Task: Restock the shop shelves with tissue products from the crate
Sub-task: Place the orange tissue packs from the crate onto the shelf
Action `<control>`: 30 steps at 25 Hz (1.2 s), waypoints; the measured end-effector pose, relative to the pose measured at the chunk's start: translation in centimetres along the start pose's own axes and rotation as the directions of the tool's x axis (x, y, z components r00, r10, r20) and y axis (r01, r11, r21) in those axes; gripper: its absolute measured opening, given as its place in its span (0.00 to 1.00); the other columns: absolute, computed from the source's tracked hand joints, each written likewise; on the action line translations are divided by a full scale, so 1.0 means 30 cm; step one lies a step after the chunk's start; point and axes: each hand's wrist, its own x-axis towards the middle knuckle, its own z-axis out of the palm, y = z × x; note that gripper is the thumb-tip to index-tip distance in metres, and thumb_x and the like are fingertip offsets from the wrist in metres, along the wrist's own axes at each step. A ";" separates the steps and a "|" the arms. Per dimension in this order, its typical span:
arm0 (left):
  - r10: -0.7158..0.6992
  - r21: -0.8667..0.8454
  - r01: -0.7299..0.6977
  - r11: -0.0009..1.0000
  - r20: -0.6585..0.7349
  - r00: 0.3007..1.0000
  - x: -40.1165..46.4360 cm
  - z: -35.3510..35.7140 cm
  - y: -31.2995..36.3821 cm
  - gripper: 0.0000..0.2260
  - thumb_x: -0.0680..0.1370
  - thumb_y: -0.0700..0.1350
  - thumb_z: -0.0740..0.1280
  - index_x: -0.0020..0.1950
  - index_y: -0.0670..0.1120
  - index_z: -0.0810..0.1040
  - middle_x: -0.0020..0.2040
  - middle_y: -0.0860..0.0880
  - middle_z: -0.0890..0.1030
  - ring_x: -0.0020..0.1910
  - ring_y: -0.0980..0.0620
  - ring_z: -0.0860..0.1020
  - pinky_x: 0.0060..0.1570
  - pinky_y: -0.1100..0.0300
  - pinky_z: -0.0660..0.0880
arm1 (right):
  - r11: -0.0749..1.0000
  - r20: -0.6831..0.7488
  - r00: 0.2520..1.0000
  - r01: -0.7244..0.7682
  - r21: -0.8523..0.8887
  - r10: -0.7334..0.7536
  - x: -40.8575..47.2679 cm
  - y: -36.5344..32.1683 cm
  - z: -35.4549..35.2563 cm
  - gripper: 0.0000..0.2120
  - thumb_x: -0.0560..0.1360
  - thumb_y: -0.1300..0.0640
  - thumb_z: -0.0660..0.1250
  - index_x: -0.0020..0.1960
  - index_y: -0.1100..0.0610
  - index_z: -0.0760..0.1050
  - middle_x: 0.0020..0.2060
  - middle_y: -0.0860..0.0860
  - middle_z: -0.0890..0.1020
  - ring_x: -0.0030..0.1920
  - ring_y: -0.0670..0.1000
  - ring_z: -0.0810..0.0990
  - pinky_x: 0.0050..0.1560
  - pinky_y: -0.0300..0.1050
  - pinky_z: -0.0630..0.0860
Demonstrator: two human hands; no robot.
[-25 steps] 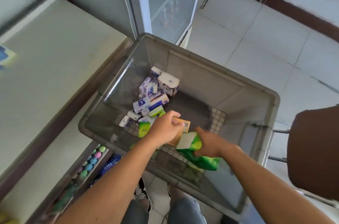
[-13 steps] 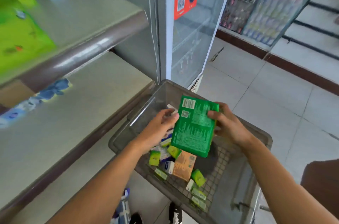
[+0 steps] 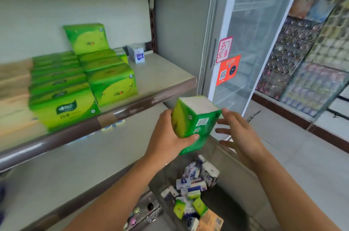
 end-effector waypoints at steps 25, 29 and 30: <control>-0.119 -0.056 0.106 0.993 -0.305 0.945 0.286 -0.607 0.032 0.35 0.69 0.54 0.76 0.72 0.58 0.62 0.62 0.58 0.76 0.57 0.66 0.73 0.57 0.64 0.70 | 0.890 0.357 0.815 0.413 0.195 -0.456 0.412 -0.369 0.513 0.16 0.74 0.56 0.70 0.61 0.53 0.72 0.60 0.51 0.79 0.52 0.46 0.83 0.50 0.45 0.80; -0.119 0.038 0.142 0.989 -0.368 0.922 0.455 -0.679 -0.044 0.37 0.69 0.52 0.77 0.72 0.54 0.61 0.60 0.53 0.79 0.56 0.57 0.78 0.59 0.56 0.75 | 0.827 0.398 0.738 0.552 0.110 -0.545 0.613 -0.419 0.656 0.12 0.74 0.48 0.70 0.58 0.44 0.78 0.57 0.52 0.80 0.55 0.51 0.81 0.55 0.48 0.79; -0.133 0.063 0.168 0.984 -0.374 0.918 0.492 -0.693 -0.065 0.36 0.69 0.51 0.77 0.72 0.51 0.62 0.60 0.52 0.79 0.56 0.56 0.78 0.59 0.56 0.75 | 0.811 0.396 0.727 0.579 0.084 -0.561 0.659 -0.428 0.693 0.14 0.72 0.44 0.69 0.58 0.42 0.78 0.57 0.52 0.80 0.54 0.51 0.81 0.56 0.50 0.79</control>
